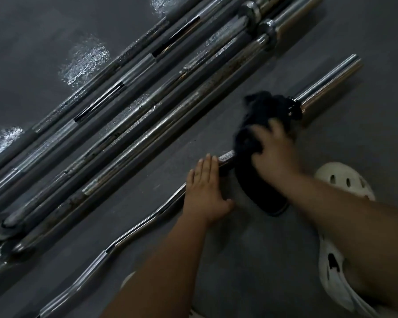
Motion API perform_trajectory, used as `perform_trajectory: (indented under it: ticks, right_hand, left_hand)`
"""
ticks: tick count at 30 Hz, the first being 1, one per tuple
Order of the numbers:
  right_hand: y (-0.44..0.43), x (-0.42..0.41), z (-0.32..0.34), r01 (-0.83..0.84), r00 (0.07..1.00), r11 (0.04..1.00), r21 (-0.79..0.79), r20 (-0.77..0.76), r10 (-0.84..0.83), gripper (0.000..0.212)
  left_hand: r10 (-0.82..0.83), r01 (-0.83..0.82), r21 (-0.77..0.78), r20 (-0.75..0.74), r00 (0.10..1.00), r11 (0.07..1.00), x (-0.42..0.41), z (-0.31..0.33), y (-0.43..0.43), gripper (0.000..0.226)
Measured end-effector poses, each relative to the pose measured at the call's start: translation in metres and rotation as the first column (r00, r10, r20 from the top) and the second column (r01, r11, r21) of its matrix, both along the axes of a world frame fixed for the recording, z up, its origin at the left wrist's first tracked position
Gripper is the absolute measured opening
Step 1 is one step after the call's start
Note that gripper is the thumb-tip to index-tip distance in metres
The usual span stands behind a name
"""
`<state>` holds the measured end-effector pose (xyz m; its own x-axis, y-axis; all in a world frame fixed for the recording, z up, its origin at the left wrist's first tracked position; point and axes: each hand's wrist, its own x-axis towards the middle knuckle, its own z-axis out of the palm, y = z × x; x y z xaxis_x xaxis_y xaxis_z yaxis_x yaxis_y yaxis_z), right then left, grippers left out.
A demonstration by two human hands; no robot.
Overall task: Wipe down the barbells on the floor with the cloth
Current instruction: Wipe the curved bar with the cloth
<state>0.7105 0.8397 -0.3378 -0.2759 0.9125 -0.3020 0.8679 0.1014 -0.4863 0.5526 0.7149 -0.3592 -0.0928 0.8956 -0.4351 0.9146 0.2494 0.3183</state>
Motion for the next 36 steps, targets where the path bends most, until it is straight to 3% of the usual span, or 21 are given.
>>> perform_trajectory:
  ticks: [3,5,7,9,10,12,14,16,19,23,25,27,29,30,32,34,36]
  right_hand:
    - [-0.039,-0.036,0.006,-0.327,0.941,0.92,-0.215,-0.162,0.297,0.064]
    - [-0.009,-0.027,0.015,-0.418,0.898,0.899,-0.127,-0.206,0.388,0.058]
    - [0.033,0.002,0.012,-0.154,0.975,0.988,-0.018,-0.168,0.149,0.058]
    - [0.031,0.017,0.011,0.152,0.986,0.988,-0.025,-0.066,-0.153,0.059]
    - [0.014,0.013,0.007,0.177,0.984,0.983,-0.052,0.013,-0.176,0.065]
    - [-0.027,-0.004,0.004,0.101,0.994,0.985,-0.137,0.061,-0.094,0.074]
    - [-0.053,-0.01,0.006,-0.091,0.994,0.976,-0.199,0.046,0.102,0.074]
    - [-0.063,0.001,0.004,-0.225,0.942,0.958,-0.179,0.211,0.261,0.077]
    - [-0.072,0.01,0.003,-0.2,0.889,0.962,-0.188,0.378,0.259,0.073]
    - [-0.023,0.003,0.018,-0.403,0.892,0.883,-0.242,0.111,0.437,0.056]
    - [0.017,0.011,0.029,-0.296,0.953,0.938,-0.18,0.012,0.303,0.063]
    - [0.045,0.018,0.033,-0.096,0.97,0.99,-0.108,0.214,0.118,0.078]
    - [0.052,0.013,0.037,-0.04,0.854,0.993,-0.114,0.512,0.093,0.083]
    - [0.05,0.007,0.038,-0.034,0.827,0.993,-0.11,0.555,0.09,0.085]
    - [0.038,-0.012,0.032,-0.008,0.864,0.999,-0.042,0.503,0.029,0.085]
    - [0.012,-0.029,0.022,-0.044,0.942,0.996,0.076,0.335,0.016,0.073]
    - [-0.014,-0.042,0.018,-0.268,0.944,0.959,0.093,0.226,0.242,0.059]
  left_hand:
    - [-0.039,0.039,-0.024,-0.002,0.999,0.999,-0.006,0.001,0.002,0.109]
    - [-0.046,0.047,-0.031,0.014,0.999,0.998,-0.008,0.003,0.003,0.11]
    - [-0.021,0.021,0.004,0.032,0.999,1.0,-0.007,0.002,0.001,0.115]
    - [-0.01,0.009,0.025,0.044,0.999,1.0,-0.005,0.001,-0.001,0.116]
    - [-0.01,0.009,0.02,0.044,0.999,1.0,-0.004,0.001,-0.002,0.116]
    - [-0.015,0.015,0.01,0.03,0.999,1.0,-0.005,0.002,-0.001,0.114]
    - [-0.021,0.021,0.003,0.045,0.999,1.0,-0.008,0.004,0.001,0.113]
    - [-0.025,0.025,0.003,0.064,0.998,1.0,-0.009,0.005,0.001,0.113]
    - [-0.031,0.032,-0.015,0.068,0.997,0.999,-0.01,0.007,0.001,0.114]
    - [-0.029,0.031,-0.02,0.096,0.995,0.999,-0.013,0.005,0.003,0.114]
    - [-0.03,0.031,-0.012,0.074,0.997,0.999,-0.012,0.004,0.002,0.116]
    - [-0.032,0.033,-0.013,0.059,0.998,0.999,-0.011,0.005,0.002,0.117]
    - [-0.033,0.034,-0.019,0.057,0.998,0.999,-0.011,0.006,0.002,0.118]
    - [-0.032,0.033,-0.024,0.06,0.998,0.999,-0.011,0.007,0.002,0.117]
    - [-0.03,0.031,-0.02,0.044,0.999,0.999,-0.01,0.006,0.002,0.117]
    - [-0.038,0.039,-0.023,0.045,0.998,0.999,-0.009,0.006,0.002,0.117]
    - [-0.043,0.043,-0.007,0.045,0.998,0.999,-0.01,0.006,0.004,0.114]
